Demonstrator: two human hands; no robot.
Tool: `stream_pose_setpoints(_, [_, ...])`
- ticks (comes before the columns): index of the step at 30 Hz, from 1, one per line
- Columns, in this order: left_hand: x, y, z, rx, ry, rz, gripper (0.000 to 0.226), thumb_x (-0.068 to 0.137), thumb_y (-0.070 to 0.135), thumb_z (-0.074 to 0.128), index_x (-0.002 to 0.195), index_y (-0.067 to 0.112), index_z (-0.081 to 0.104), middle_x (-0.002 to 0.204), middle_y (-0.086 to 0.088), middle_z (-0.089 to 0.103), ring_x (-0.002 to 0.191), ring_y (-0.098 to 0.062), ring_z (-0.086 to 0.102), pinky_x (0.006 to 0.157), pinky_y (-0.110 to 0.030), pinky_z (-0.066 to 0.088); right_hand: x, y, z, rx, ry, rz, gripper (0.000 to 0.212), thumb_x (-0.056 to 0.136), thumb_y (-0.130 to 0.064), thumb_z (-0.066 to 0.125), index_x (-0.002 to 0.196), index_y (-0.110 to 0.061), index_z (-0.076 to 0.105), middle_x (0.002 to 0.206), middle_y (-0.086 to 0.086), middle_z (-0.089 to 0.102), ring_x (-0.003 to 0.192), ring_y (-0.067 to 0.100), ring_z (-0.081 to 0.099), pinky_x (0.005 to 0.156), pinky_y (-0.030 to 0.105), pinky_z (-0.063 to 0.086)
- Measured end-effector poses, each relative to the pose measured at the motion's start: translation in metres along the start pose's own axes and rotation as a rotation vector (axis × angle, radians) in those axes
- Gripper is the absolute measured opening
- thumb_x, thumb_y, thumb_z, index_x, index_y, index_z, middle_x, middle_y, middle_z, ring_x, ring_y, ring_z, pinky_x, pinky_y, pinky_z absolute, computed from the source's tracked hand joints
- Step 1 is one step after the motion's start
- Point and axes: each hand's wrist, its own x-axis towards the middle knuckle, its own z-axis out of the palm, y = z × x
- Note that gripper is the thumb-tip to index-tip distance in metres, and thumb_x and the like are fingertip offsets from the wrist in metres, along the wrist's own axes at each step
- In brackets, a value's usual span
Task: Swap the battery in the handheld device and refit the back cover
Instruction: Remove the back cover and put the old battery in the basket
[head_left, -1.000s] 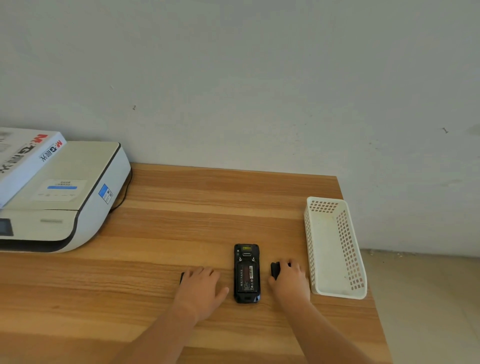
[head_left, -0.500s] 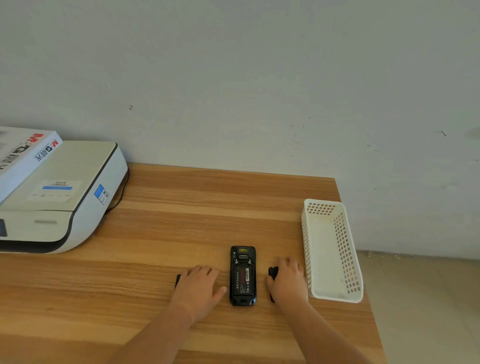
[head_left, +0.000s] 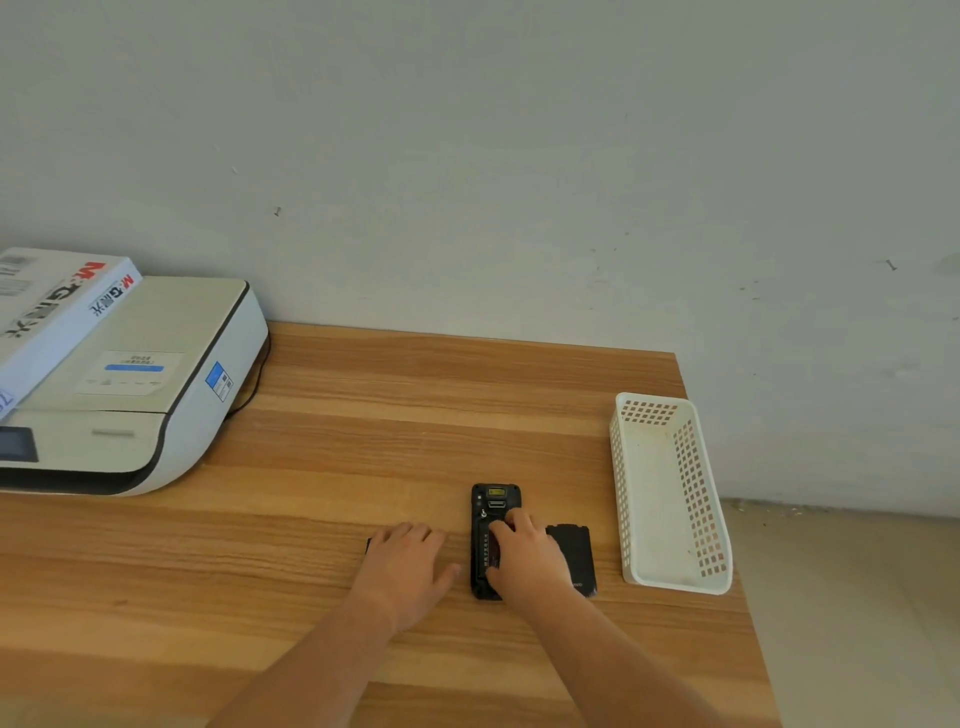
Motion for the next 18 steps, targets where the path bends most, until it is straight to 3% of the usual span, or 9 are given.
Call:
stream_pose_setpoints(7, [-0.004, -0.010, 0.007, -0.028, -0.009, -0.011, 0.055, 0.097, 0.055, 0.037, 0.143, 0.027, 0.039, 0.145, 0.005, 0.046, 0.136, -0.015, 0.036, 0.116, -0.040, 0.022, 0.006, 0.004, 0.003, -0.121, -0.045, -0.175, 0.050, 0.094, -0.022, 0.055, 0.142, -0.020, 0.042, 0.154, 0.004, 0.025, 0.139, 0.027, 0.024, 0.101, 0.042, 0.045])
stream_pose_setpoints(18, [-0.001, -0.013, 0.001, 0.008, -0.016, -0.005, 0.053, 0.098, 0.054, 0.037, 0.143, 0.028, 0.039, 0.143, 0.006, 0.048, 0.134, -0.015, 0.038, 0.116, -0.040, 0.024, 0.008, -0.002, 0.006, -0.330, -0.047, -0.248, 0.059, 0.086, -0.012, 0.063, 0.140, -0.014, 0.039, 0.147, 0.015, 0.030, 0.132, 0.032, 0.030, 0.101, 0.044, 0.043])
